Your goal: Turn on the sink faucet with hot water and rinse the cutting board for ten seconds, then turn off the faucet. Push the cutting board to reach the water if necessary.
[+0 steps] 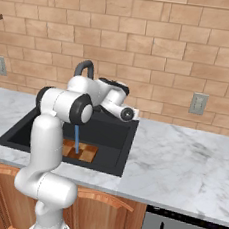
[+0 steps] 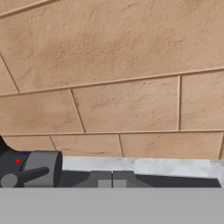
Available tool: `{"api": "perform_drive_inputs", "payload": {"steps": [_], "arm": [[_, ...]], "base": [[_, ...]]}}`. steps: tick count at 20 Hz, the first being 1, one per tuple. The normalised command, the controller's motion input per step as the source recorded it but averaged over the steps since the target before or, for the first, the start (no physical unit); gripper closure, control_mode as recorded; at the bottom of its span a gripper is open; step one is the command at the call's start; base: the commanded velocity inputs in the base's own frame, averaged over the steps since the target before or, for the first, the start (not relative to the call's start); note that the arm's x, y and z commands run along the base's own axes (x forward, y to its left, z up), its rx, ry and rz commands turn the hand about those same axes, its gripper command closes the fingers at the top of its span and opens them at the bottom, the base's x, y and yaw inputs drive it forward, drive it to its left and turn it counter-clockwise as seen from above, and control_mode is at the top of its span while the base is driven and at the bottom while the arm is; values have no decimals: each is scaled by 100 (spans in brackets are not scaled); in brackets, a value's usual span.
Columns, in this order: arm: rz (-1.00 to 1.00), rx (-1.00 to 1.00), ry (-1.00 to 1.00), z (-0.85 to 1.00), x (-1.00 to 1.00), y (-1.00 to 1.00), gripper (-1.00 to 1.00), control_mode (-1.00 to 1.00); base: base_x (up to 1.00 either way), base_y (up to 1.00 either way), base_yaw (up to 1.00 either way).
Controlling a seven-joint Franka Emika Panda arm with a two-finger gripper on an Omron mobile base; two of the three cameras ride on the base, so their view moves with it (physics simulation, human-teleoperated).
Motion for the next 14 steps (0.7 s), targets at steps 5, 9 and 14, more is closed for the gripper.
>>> {"api": "perform_drive_inputs", "payload": {"steps": [5,9,14], "arm": [[0,0,-2,0,2,5,100,-100],[0,0,0,-3,0,2,100,-100],[0,0,0,-4,0,16,100,-100]], "base": [[0,0,0],[0,0,0],[0,0,0]]}}
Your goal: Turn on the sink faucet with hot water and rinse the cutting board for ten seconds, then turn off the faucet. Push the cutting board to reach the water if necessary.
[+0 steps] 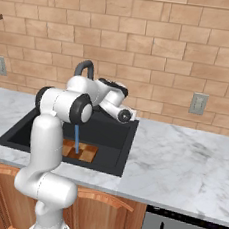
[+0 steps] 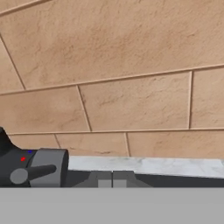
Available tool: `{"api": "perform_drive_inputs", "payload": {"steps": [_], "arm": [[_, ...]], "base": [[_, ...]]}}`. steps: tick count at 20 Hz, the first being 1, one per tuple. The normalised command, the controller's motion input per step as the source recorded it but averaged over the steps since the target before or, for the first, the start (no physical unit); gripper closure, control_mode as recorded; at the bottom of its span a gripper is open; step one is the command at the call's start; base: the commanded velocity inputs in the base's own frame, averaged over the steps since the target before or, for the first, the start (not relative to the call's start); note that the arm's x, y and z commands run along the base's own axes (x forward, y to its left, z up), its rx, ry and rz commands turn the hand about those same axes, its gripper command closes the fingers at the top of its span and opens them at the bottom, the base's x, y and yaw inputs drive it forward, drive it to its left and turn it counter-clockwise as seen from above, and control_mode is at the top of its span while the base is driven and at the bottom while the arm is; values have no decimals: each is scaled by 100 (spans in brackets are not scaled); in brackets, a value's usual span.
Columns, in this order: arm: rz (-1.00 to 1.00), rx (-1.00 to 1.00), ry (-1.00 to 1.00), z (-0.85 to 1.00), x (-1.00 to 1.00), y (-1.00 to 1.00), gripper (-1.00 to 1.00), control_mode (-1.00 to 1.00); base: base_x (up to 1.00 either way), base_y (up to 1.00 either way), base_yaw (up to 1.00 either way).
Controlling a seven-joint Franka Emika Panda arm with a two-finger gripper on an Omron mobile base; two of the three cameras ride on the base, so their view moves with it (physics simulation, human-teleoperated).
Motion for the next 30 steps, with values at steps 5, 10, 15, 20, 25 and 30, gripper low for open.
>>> {"api": "perform_drive_inputs", "payload": {"steps": [5,10,15,20,25,30], "arm": [[0,0,0,0,0,23,100,-100],[0,0,0,0,0,12,100,-100],[0,0,0,0,0,11,100,-100],[0,0,0,0,0,13,100,-100],[0,0,0,0,0,15,100,-100],[0,0,0,0,0,11,100,-100]], "base": [[0,0,0],[0,0,0],[0,0,0],[0,0,0],[0,0,0],[0,0,0]]}}
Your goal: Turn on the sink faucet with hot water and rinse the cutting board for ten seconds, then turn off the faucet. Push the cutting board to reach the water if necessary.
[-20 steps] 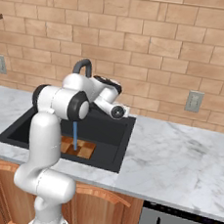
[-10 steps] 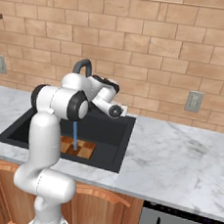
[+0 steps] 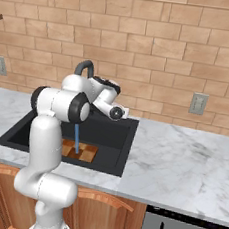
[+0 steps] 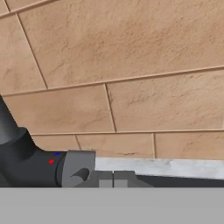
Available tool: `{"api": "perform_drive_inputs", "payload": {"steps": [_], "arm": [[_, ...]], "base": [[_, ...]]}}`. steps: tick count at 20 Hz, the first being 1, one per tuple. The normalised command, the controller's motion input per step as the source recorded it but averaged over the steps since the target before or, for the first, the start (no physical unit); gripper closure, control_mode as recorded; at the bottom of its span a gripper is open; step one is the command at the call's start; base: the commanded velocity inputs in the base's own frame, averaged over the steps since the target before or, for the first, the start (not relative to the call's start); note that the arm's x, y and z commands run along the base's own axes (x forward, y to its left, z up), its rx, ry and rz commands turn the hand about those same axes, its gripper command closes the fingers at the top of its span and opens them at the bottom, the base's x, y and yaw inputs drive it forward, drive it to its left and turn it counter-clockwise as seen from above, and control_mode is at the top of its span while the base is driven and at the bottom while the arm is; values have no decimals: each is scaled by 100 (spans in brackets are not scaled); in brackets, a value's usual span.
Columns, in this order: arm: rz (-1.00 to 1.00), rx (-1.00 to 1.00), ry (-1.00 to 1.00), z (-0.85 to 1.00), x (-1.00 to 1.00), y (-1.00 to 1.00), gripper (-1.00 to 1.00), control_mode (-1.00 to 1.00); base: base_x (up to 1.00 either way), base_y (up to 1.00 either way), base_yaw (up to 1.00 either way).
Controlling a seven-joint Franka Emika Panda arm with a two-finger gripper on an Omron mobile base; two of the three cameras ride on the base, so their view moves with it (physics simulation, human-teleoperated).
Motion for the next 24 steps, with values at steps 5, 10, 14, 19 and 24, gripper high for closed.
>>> {"api": "perform_drive_inputs", "payload": {"steps": [5,10,14,19,24], "arm": [[0,0,0,-2,0,9,100,-100],[1,0,0,-2,0,16,100,-100],[1,0,0,-1,0,25,100,-100],[0,0,0,0,0,32,100,-100],[0,0,0,0,0,34,100,-100]], "base": [[0,0,0],[0,0,0],[0,0,0],[0,0,0],[0,0,0]]}}
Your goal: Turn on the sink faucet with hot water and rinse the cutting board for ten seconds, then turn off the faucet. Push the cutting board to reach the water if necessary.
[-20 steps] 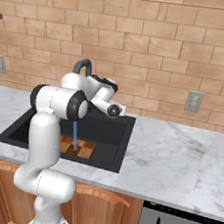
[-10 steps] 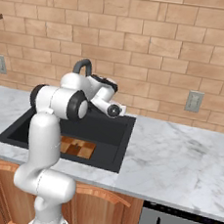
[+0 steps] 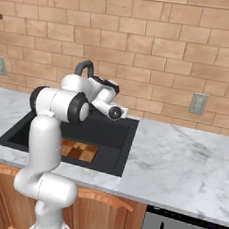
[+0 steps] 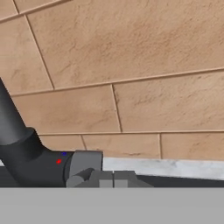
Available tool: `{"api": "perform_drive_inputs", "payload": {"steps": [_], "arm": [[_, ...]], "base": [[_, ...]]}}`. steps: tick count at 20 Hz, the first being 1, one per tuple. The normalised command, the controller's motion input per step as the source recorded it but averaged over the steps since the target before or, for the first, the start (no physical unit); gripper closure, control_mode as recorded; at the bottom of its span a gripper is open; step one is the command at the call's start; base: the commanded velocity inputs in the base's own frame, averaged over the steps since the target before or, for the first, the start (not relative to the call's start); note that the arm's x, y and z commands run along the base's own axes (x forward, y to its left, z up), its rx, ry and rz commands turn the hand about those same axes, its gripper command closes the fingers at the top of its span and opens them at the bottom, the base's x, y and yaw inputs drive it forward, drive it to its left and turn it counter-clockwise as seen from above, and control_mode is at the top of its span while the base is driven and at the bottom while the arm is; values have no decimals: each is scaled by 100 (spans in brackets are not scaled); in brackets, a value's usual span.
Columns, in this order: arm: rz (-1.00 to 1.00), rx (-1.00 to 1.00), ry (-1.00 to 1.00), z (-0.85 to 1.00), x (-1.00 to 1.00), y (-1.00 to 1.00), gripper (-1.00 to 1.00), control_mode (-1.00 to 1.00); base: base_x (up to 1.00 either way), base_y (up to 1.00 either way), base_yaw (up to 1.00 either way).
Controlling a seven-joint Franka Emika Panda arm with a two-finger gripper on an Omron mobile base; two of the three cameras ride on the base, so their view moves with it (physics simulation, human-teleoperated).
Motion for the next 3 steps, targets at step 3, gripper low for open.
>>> {"api": "perform_drive_inputs", "payload": {"steps": [3], "arm": [[0,0,0,0,0,34,100,-100]], "base": [[0,0,0]]}}
